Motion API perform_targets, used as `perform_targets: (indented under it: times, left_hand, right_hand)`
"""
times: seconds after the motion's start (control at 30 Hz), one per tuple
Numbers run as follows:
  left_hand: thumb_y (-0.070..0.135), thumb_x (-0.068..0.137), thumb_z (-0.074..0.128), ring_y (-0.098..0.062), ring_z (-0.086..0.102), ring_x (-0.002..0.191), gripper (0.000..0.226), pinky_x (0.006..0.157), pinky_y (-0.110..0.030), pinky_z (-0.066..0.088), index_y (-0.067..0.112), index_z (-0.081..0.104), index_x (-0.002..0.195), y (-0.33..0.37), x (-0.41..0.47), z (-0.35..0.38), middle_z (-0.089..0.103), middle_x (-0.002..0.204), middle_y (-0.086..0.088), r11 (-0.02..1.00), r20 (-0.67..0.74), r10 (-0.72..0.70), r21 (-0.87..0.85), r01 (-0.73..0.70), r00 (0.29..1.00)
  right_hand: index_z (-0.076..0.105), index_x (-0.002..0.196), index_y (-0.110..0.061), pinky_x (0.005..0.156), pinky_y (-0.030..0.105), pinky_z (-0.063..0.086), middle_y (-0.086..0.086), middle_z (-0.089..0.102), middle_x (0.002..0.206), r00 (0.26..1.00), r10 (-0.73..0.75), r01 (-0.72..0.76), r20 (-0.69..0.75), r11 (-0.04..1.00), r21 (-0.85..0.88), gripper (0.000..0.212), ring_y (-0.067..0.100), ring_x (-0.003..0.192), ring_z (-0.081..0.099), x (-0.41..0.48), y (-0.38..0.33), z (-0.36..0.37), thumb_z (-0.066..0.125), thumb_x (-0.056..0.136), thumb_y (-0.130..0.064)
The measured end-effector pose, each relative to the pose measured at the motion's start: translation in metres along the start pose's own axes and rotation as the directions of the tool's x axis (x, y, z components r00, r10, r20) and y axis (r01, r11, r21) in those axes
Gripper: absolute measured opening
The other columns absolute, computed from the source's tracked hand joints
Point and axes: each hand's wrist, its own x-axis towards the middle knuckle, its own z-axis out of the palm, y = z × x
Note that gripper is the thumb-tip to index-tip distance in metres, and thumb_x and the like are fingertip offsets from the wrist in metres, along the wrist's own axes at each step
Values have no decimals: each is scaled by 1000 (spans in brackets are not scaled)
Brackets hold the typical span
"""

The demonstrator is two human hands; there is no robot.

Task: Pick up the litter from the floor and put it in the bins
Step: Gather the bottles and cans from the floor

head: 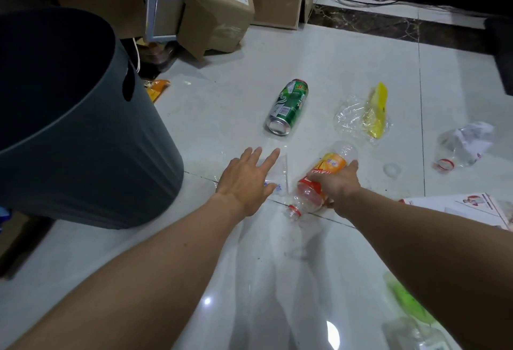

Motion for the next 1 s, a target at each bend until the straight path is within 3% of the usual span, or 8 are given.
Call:
perform_targets:
  times: [0.13,0.2,0.33,0.6,0.73,1.0]
  left_hand:
    - [49,100,37,-26,10,147,71,113,-37,25,32,-7,153,-2,2,5,12,160,-9,1000,-9,-8,-20,8,1000]
    - [50,99,39,-26,11,147,73,113,-37,25,33,-7,153,-3,3,7,13,160,-9,999,-7,-23,-38,22,1000]
    - [51,97,44,-25,13,147,76,112,-37,25,35,-7,152,-7,7,11,14,160,-8,998,17,-46,-51,47,999]
    - [40,91,62,-22,26,139,90,109,-34,30,32,-4,153,-4,12,23,27,153,-5,980,62,-27,-195,39,998]
    - [35,93,60,-26,35,129,83,102,-33,33,31,3,154,2,11,23,29,145,-10,974,71,-61,-214,75,996]
    - [36,95,57,-27,36,126,78,101,-37,40,29,6,153,-3,1,-1,29,142,-13,934,-7,-158,-325,148,987]
  right_hand:
    - [31,141,-27,57,34,56,12,53,122,997,-77,80,-30,991,105,82,30,90,61,3,-3,-8,80,76,-18]
    - [31,144,-30,66,35,58,8,54,124,990,-135,139,-40,985,99,81,29,96,60,6,-6,-13,77,79,-19]
    - [32,148,-32,39,15,43,3,53,128,983,-185,186,-19,970,154,81,25,99,59,8,-13,-17,76,82,-17]
    - [34,147,-34,57,24,50,5,57,129,980,-198,192,14,962,196,81,26,100,64,4,-14,-8,78,80,-19]
    - [35,146,-34,55,23,50,6,59,128,975,-219,212,17,956,203,81,26,98,65,2,-13,-8,78,79,-18]
    - [37,146,-35,84,40,57,4,58,129,963,-270,266,-16,935,236,81,26,100,64,-16,-29,-11,79,79,-17]
